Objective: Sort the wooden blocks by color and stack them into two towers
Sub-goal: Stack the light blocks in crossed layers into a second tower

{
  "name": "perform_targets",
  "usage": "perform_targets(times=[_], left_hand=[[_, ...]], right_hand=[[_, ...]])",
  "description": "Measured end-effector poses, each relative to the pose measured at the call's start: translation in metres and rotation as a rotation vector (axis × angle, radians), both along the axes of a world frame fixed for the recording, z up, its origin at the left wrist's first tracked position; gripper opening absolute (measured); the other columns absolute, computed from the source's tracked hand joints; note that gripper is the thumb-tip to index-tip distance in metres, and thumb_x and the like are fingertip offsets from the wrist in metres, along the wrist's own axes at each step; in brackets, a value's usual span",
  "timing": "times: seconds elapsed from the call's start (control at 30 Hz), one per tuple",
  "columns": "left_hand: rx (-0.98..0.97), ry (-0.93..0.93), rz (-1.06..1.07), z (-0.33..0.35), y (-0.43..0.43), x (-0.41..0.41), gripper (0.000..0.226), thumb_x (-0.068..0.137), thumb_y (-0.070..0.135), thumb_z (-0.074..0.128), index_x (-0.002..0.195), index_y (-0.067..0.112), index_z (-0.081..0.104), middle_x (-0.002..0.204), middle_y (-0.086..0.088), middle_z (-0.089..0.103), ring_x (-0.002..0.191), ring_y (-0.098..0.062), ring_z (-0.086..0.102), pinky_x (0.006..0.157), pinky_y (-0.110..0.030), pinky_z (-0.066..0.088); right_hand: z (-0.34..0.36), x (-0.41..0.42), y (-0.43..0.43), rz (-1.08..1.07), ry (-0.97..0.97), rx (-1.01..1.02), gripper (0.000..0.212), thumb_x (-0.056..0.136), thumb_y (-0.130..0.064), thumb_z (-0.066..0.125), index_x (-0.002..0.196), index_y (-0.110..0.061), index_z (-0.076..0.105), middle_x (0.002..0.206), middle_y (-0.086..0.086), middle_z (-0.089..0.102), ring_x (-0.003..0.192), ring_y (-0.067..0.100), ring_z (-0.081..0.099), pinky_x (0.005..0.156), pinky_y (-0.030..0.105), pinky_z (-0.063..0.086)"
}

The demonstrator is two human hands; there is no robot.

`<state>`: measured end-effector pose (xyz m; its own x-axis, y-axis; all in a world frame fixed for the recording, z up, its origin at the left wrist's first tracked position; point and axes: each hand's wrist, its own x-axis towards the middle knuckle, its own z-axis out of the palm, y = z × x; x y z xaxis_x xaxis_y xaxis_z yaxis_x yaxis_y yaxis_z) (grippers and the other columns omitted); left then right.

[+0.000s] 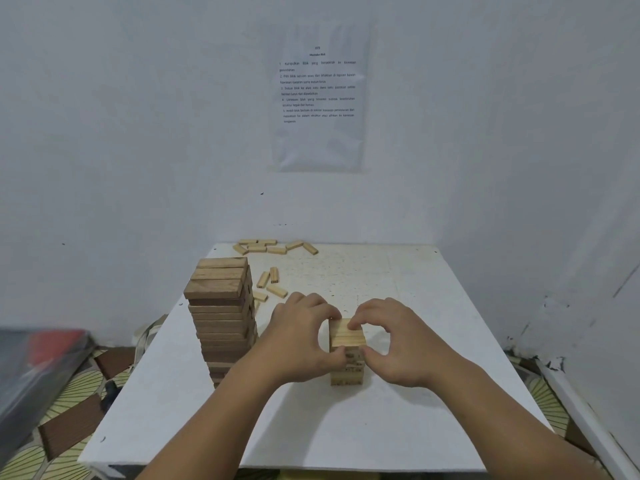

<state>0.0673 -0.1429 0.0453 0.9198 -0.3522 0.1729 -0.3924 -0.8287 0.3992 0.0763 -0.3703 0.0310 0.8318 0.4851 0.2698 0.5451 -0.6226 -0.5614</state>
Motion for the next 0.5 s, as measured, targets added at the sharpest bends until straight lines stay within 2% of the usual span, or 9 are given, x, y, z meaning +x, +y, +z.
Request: perform_targets(times=[0.33,0.43,0.5], left_hand=[[-0.025,0.054,-0.008,0.0016,0.0017,-0.0038,0.061,0.075,0.067,0.055,0.129,0.038,0.059,0.119,0.026,0.052,0.115,-0.002,0.039,0.107,-0.039,0.04],[-0.002,0.065,-0.018,0.001,0.0028,-0.005,0.068,0.078,0.068,0.054,0.138,0.037,0.054,0.126,0.023,0.054,0.12,-0.004,0.04,0.109,-0.041,0.037],[0.004,0.071,-0.017,0.001,0.0036,-0.0045,0.069,0.083,0.063,0.061,0.145,0.035,0.049,0.133,0.02,0.053,0.125,-0.007,0.039,0.113,-0.042,0.034]], right_hand=[[-0.001,-0.0007,0.0011,-0.003,0.0,-0.014,0.034,0.08,-0.034,0.066,0.113,-0.037,0.067,0.115,-0.026,0.057,0.115,0.002,0.049,0.096,0.024,0.044],[-0.0034,-0.002,0.0007,-0.007,0.006,-0.013,0.035,0.08,-0.036,0.063,0.115,-0.038,0.065,0.116,-0.027,0.055,0.115,0.003,0.048,0.092,0.022,0.044],[-0.0044,-0.0026,0.0007,-0.011,0.007,-0.009,0.035,0.079,-0.036,0.062,0.114,-0.038,0.065,0.116,-0.027,0.055,0.115,0.003,0.048,0.09,0.02,0.042]])
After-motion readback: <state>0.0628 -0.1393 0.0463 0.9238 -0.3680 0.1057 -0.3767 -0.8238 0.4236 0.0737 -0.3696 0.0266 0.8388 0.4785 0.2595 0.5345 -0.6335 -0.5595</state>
